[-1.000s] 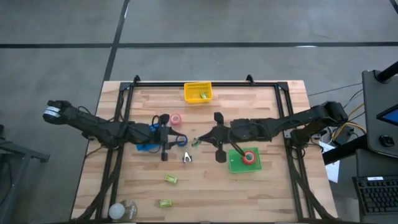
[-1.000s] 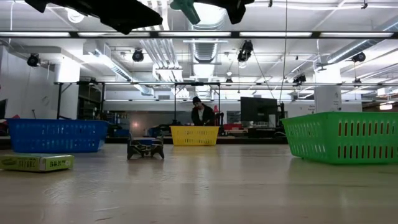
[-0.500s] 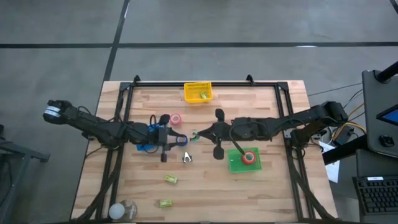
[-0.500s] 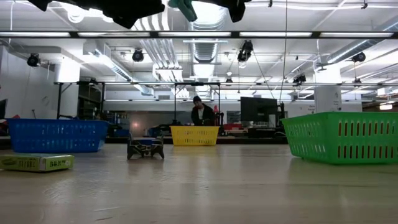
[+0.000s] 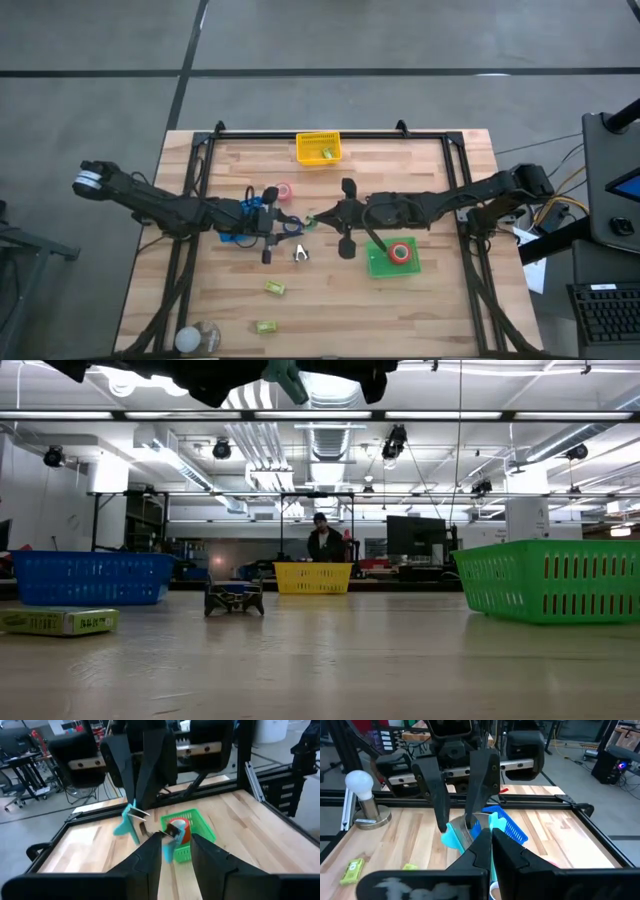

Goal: Pick and place Stapler, Stapler remover, tape
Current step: Put the blue staple remover into the blue bin

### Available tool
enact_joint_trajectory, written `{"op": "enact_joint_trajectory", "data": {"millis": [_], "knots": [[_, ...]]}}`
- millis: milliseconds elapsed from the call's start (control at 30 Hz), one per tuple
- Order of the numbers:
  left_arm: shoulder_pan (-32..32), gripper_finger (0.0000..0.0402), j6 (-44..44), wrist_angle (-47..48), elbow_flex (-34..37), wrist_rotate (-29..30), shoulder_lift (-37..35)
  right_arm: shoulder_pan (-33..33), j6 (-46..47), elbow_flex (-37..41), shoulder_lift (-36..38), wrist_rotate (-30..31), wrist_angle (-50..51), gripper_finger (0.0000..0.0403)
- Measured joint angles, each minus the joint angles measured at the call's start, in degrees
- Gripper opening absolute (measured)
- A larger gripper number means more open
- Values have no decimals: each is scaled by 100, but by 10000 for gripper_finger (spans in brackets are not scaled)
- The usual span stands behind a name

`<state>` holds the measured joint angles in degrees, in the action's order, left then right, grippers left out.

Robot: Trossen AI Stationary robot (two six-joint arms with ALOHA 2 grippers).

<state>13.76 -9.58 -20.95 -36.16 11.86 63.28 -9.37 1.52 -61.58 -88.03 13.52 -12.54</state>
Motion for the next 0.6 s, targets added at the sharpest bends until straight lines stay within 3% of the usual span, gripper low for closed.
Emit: {"op": "enact_joint_trajectory", "data": {"millis": [600], "knots": [[0,106,13,46,0,99,-19,-13,19,0,55,-3,-86,8]]}}
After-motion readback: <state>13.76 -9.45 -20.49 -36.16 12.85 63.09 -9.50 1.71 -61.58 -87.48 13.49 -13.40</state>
